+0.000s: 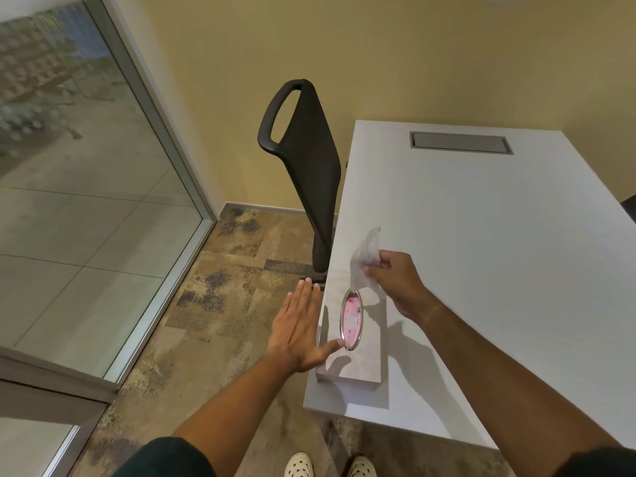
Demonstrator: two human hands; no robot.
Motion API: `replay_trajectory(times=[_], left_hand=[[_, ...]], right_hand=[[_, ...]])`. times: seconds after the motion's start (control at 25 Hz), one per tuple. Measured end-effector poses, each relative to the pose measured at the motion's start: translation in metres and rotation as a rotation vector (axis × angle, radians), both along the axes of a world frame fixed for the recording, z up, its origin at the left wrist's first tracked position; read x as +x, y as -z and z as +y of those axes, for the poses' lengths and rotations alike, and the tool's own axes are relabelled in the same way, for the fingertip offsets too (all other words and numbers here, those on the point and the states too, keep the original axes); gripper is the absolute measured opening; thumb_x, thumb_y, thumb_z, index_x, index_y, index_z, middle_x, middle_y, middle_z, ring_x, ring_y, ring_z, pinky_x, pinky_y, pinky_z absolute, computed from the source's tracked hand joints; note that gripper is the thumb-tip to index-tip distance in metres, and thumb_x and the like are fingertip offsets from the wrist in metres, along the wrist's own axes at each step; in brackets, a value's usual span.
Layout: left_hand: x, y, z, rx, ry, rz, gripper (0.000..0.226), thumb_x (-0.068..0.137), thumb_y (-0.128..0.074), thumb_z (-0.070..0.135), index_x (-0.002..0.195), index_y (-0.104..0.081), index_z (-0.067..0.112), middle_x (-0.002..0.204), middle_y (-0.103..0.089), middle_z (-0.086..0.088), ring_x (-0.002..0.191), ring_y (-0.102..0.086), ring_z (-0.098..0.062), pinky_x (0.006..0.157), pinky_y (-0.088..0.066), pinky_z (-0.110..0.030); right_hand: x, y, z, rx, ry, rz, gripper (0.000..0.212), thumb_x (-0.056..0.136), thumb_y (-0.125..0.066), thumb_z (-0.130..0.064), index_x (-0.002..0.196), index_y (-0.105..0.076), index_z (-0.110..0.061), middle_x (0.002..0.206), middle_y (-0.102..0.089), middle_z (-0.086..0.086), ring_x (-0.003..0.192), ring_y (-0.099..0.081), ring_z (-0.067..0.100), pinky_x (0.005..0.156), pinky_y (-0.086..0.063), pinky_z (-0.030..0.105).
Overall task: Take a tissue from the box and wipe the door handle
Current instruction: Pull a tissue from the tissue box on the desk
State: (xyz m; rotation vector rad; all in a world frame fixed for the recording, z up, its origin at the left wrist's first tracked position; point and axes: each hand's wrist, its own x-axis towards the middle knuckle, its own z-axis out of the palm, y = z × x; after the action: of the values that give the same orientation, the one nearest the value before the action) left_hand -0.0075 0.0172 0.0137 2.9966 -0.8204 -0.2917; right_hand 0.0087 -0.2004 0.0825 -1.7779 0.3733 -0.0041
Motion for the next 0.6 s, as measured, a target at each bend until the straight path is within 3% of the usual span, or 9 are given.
replay_trajectory(times=[0.16,0.24,0.36,0.52,0.6], left_hand=[[-0.002,-0.01,0.001,0.014,-0.036,-0.03,0.121,0.07,0.007,0.093,0.153,0.023,0.006,0.159,0.031,-0.016,0.15,0.026,-0.027,0.122,0.015,-0.04],[-0.006,-0.011,0.005,0.024,-0.059,-0.038,0.118,0.073,0.005,0.093,0.152,0.025,0.007,0.158,0.031,-0.016,0.15,0.026,-0.027,0.123,0.014,-0.041],[-0.015,-0.011,0.014,0.032,-0.097,-0.048,0.114,0.077,-0.004,0.091,0.148,0.03,0.008,0.158,0.032,-0.016,0.15,0.025,-0.027,0.126,0.006,-0.043],[-0.023,-0.016,0.031,0.025,-0.156,-0.075,0.115,0.071,0.004,0.09,0.148,0.03,0.009,0.159,0.032,-0.017,0.15,0.026,-0.028,0.125,0.008,-0.044],[-0.027,-0.02,0.043,0.021,-0.189,-0.095,0.116,0.072,0.006,0.09,0.15,0.029,0.007,0.158,0.033,-0.017,0.149,0.028,-0.028,0.125,0.006,-0.044]], right_hand=[[-0.003,0.004,0.005,-0.213,-0.095,-0.161,0.012,0.097,-0.058,-0.012,0.094,-0.07,-0.012,0.092,-0.068,0.005,0.09,-0.064,0.016,0.078,-0.056,0.025],[-0.006,0.005,0.008,-0.271,-0.115,-0.209,0.02,0.094,-0.061,-0.005,0.092,-0.073,-0.02,0.096,-0.068,-0.007,0.088,-0.062,0.007,0.077,-0.053,0.011],[-0.009,0.008,0.015,-0.328,-0.143,-0.259,0.023,0.09,-0.063,0.001,0.104,-0.075,-0.012,0.107,-0.067,-0.004,0.094,-0.059,0.006,0.071,-0.044,-0.003],[-0.012,0.001,0.036,-0.283,-0.21,-0.372,0.026,0.086,-0.066,-0.02,0.108,-0.074,-0.009,0.106,-0.07,-0.002,0.094,-0.064,0.013,0.073,-0.052,0.01],[-0.013,-0.005,0.05,-0.402,-0.239,-0.498,0.028,0.085,-0.072,-0.024,0.109,-0.074,-0.009,0.106,-0.073,0.003,0.089,-0.066,0.011,0.077,-0.058,0.021]])
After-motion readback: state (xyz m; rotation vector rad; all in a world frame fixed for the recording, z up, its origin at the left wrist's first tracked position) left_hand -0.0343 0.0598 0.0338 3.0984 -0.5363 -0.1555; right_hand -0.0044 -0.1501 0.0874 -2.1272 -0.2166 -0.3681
